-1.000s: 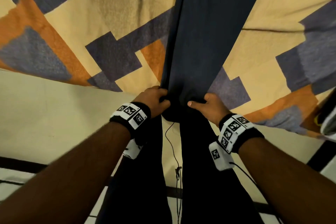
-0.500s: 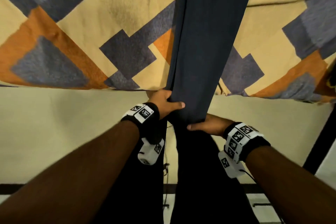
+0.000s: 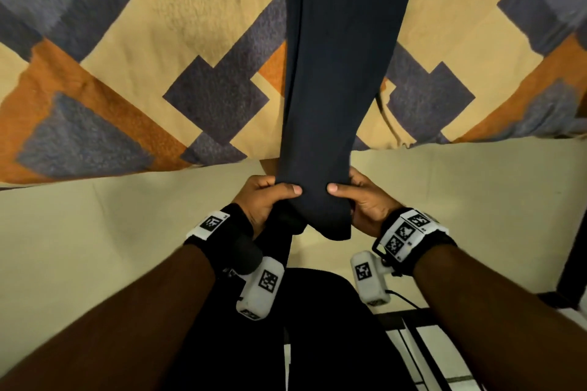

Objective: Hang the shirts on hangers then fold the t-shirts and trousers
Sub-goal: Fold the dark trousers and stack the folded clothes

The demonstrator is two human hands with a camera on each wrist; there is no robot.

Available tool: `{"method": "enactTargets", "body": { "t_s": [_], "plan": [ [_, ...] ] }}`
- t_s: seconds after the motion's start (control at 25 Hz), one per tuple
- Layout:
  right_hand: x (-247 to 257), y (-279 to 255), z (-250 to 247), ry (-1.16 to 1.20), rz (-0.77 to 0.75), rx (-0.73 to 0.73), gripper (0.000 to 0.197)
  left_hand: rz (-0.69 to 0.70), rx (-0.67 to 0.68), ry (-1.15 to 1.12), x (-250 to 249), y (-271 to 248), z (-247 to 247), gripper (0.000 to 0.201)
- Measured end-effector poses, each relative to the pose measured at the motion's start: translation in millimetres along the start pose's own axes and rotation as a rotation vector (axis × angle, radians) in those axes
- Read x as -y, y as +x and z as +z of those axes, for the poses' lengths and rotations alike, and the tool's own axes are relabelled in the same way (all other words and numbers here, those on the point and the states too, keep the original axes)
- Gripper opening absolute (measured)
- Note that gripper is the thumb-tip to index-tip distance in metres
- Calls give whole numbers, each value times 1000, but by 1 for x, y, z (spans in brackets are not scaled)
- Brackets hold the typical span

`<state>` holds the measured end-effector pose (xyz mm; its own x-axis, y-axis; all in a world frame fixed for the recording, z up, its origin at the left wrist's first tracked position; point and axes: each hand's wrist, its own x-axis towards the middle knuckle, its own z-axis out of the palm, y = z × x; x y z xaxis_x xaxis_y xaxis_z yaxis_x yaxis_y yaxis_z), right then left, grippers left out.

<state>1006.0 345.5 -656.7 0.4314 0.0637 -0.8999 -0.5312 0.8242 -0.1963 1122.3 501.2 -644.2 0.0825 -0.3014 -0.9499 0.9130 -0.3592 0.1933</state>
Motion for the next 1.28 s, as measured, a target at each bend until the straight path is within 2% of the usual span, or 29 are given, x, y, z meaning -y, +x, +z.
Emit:
{"method": "enactTargets", "body": {
  "t_s": [0.04,0.08,0.16,0.24,0.28,0.32,0.4,0.48,0.52,0.6,0.72,0.8,0.88,0.92,1.04,1.08,1.12,1.16,1.24,1.28],
  "plan": [
    [-4,-1,0,-5,-11,1,54,-1,11,9,0,-1,-1,27],
    [-5,-2,0,22,-25,9,60,-2,26,20,0,-4,-1,26],
    [-6,-2,1,68,-56,20,56,17,46,76,0,-10,1,4],
    [-5,-2,4,53,-87,-16,47,78,12,174,0,-13,1,13],
    [-7,-3,5,44,-111,-56,44,130,-28,249,2,-14,-1,10],
    [-7,-4,7,24,-156,-106,38,191,-82,341,4,-16,-4,10],
    [-12,-9,8,-104,-276,-237,25,298,-163,475,12,-17,-9,23],
    [-18,-17,4,-280,-356,-295,23,345,-163,442,19,-21,-8,28],
    [-21,-22,3,-344,-369,-266,25,337,-132,394,22,-22,-6,25],
    [-25,-29,1,-413,-346,-223,25,223,-49,348,28,-22,-4,14],
    [-26,-35,-10,-453,-282,-232,17,147,-9,484,36,-15,-7,12],
    [-28,-39,-15,-433,-226,-229,12,198,-61,472,41,-8,-12,23],
    [-33,-42,-16,-411,-205,-213,6,252,-92,352,44,-5,-16,41],
    [-34,-43,-14,-419,-197,-205,8,258,-91,283,46,-3,-17,42],
    [-35,-39,-12,-425,-236,-245,13,216,-59,164,52,-4,-14,22],
    [-35,-35,-16,-456,-235,-263,12,211,-78,204,56,-1,-14,18],
    [-36,-31,-21,-531,-208,-286,12,209,-120,330,59,3,-16,22],
    [-39,-26,-30,-684,-155,-315,19,207,-177,520,60,9,-19,31],
    [-40,-18,-47,-1107,-56,-381,46,228,-278,901,52,16,-21,43],
    [-36,-15,-52,-1230,-73,-435,49,275,-291,954,41,21,-19,43]
  ]
}}
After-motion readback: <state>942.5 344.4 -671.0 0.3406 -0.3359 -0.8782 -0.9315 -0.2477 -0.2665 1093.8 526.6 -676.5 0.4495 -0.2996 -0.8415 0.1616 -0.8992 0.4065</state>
